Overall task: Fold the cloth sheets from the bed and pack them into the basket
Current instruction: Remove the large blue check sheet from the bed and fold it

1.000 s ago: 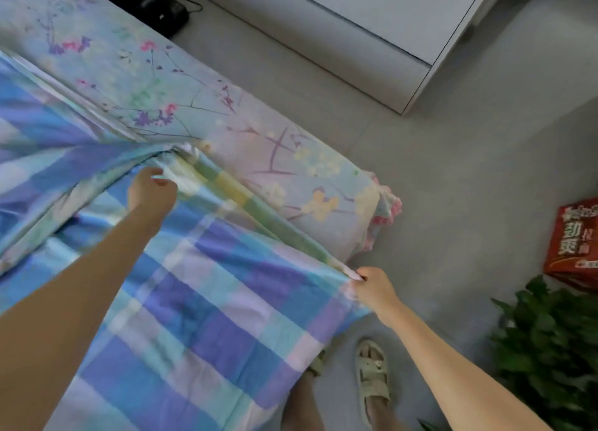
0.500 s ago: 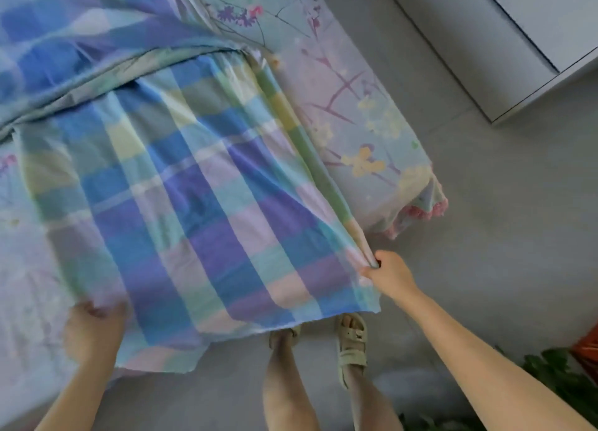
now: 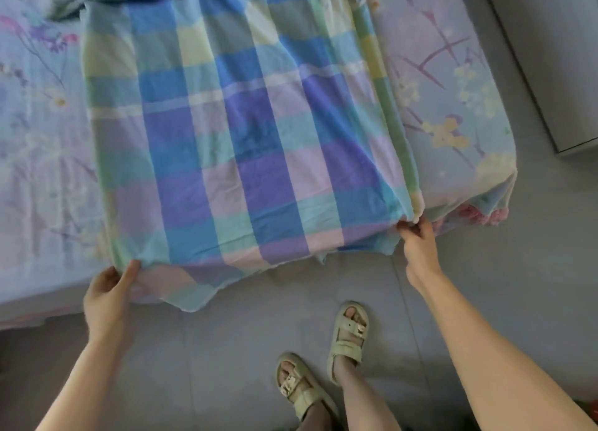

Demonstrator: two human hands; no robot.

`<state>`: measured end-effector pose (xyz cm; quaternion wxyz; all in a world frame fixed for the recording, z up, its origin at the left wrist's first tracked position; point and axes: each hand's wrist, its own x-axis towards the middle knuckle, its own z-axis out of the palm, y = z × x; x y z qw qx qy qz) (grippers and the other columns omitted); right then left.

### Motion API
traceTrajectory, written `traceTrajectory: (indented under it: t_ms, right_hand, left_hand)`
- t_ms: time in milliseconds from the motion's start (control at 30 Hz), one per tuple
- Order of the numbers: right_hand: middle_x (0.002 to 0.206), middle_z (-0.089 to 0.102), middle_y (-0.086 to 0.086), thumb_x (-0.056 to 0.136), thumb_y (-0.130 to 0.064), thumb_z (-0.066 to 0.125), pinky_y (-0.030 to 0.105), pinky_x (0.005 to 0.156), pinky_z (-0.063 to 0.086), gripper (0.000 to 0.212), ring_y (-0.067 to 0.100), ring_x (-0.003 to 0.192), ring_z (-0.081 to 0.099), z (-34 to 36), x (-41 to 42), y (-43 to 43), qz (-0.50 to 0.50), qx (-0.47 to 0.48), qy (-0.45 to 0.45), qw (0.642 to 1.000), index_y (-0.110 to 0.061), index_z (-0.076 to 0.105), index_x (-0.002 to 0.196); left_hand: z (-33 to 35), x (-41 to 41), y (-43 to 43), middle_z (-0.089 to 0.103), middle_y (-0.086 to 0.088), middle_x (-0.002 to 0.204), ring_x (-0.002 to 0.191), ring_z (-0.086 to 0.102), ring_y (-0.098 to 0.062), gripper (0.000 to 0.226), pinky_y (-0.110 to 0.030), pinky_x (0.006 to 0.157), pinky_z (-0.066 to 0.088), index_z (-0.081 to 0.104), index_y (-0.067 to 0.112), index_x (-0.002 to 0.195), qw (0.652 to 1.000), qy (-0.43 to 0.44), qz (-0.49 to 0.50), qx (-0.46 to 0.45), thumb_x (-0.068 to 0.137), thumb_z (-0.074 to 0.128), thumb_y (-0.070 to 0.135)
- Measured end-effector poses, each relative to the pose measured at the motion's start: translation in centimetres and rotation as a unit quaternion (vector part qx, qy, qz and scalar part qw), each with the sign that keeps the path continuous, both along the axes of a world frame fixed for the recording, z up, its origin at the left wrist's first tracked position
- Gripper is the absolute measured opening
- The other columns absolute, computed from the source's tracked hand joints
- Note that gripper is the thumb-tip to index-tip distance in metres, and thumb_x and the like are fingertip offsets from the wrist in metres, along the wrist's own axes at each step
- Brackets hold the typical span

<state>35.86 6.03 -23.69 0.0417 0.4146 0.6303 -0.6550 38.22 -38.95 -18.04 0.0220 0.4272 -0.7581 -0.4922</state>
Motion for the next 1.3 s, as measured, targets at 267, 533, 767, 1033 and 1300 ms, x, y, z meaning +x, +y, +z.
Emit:
traceTrajectory:
  t_ms: [267,533,767,1033,1300]
  right_hand:
    - [0.071,0.073,-0.005,0.082,-0.016,0.069,0.023,0.053,0.054,0.016,0.011,0.064,0.069,2.0,3.9,1.1,0.049,-0.07,-0.041,0.995,-0.01,0.064,0.096]
    - [0.065,0.071,0.002,0.092,-0.008,0.056,0.023,0.043,0.052,0.009,0.016,0.054,0.068,9.8,7.4,1.0,0.065,-0.068,-0.063,0.994,-0.002,0.059,0.097]
    - [0.065,0.052,0.012,0.082,-0.005,0.068,0.016,0.032,0.037,0.012,0.011,0.034,0.049,24.5,3.8,-0.1,0.056,0.103,-0.033,0.993,0.002,0.06,0.086]
    - [0.065,0.051,0.019,0.081,-0.023,0.07,0.033,0.056,0.036,0.036,0.027,0.066,0.053,49.0,-0.7,-3.8,0.119,0.341,0.117,0.925,0.008,0.06,0.064]
    - [0.066,0.058,0.013,0.073,-0.031,0.073,0.027,0.051,0.041,0.036,0.03,0.059,0.059,75.0,-2.5,-7.0,0.061,0.382,0.305,0.87,-0.005,0.053,0.058]
  left_hand:
    - [-2.7,5.0,1.7,0.066,-0.011,0.1,0.082,0.061,-0.021,0.027,-0.031,0.075,0.049,0.063,0.003,0.108,0.977,-0.095,-0.069,0.178,0.082,0.068,0.009]
    - [1.7,10.4,2.8,0.063,-0.004,0.082,0.066,0.059,-0.019,0.003,-0.022,0.042,0.05,0.059,0.014,0.091,0.969,-0.073,0.045,0.232,0.09,0.061,0.013]
    - [16.8,6.3,0.8,0.034,0.002,0.027,0.02,0.031,-0.003,0.033,-0.011,0.027,0.025,0.044,0.004,0.061,0.98,-0.02,0.106,0.168,0.086,0.066,0.007]
    - [43.3,0.2,-2.5,0.055,-0.017,0.048,0.043,0.048,-0.024,0.035,-0.028,0.041,0.047,0.059,-0.007,0.07,0.982,0.141,0.109,0.062,0.076,0.076,0.023]
    - [68.5,-1.6,-8.3,0.047,-0.008,0.046,0.028,0.041,-0.008,0.036,-0.013,0.032,0.035,0.044,0.012,0.057,0.925,0.356,0.093,0.096,0.075,0.075,0.012]
